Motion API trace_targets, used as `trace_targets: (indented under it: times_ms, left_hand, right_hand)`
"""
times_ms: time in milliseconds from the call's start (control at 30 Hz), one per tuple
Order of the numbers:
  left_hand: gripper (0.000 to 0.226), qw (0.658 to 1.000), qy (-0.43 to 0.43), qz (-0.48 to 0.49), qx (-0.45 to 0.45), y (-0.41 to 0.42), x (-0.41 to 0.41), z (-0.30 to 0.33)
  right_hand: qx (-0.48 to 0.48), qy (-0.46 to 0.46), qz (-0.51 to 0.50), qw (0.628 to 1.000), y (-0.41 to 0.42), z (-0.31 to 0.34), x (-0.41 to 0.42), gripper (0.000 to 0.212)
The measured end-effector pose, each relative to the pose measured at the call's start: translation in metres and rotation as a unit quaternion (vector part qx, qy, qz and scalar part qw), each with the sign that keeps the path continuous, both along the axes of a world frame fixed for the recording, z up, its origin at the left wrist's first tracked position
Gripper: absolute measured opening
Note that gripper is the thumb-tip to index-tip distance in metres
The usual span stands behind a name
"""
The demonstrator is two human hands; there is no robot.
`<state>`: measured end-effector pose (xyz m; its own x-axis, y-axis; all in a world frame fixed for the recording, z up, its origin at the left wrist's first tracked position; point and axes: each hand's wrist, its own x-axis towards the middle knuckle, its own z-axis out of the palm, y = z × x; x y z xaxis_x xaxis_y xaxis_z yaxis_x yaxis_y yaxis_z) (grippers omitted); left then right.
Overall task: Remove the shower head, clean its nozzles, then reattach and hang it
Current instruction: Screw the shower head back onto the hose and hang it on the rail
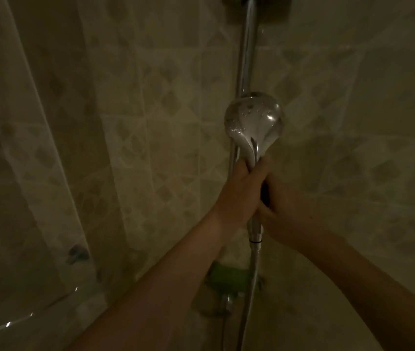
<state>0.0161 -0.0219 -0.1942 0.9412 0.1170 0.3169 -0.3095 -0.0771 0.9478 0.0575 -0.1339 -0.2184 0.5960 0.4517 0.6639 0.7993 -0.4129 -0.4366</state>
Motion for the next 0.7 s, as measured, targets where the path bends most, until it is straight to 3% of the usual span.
trace_targets:
  times_ms: [100, 133, 200, 333, 400, 533, 700]
  left_hand:
    - [0.023, 0.994, -0.096, 0.015, 0.056, -0.001, 0.005, 0.035]
    - [0.029, 0.986, -0.132, 0.032, 0.095, 0.001, 0.008, 0.048]
    - [0.034, 0.959, -0.198, 0.071, 0.19, 0.007, 0.014, 0.075]
    - [0.022, 0.894, -0.274, 0.144, 0.325, 0.021, 0.03, 0.133]
    - [0.022, 0.856, -0.285, 0.174, 0.394, 0.026, 0.038, 0.161]
    - [0.062, 0.752, -0.309, 0.285, 0.508, 0.034, 0.052, 0.204]
    - [0.073, 0.713, -0.265, 0.335, 0.556, 0.038, 0.069, 0.227]
  right_hand:
    - [0.019, -0.056, 0.002, 0.998, -0.01, 0.04, 0.007, 0.017]
    - [0.025, -0.075, -0.005, 0.997, -0.014, 0.052, 0.008, 0.023]
    - [0.022, -0.095, -0.039, 0.994, -0.023, 0.077, 0.011, 0.025]
    - [0.025, -0.122, -0.073, 0.989, -0.033, 0.129, 0.021, 0.026]
    - [0.033, -0.136, -0.085, 0.987, -0.035, 0.159, 0.029, 0.029]
    - [0.015, -0.171, -0.102, 0.98, -0.04, 0.23, 0.046, 0.027]
    - [0.028, -0.203, -0.138, 0.969, -0.038, 0.302, 0.074, 0.028]
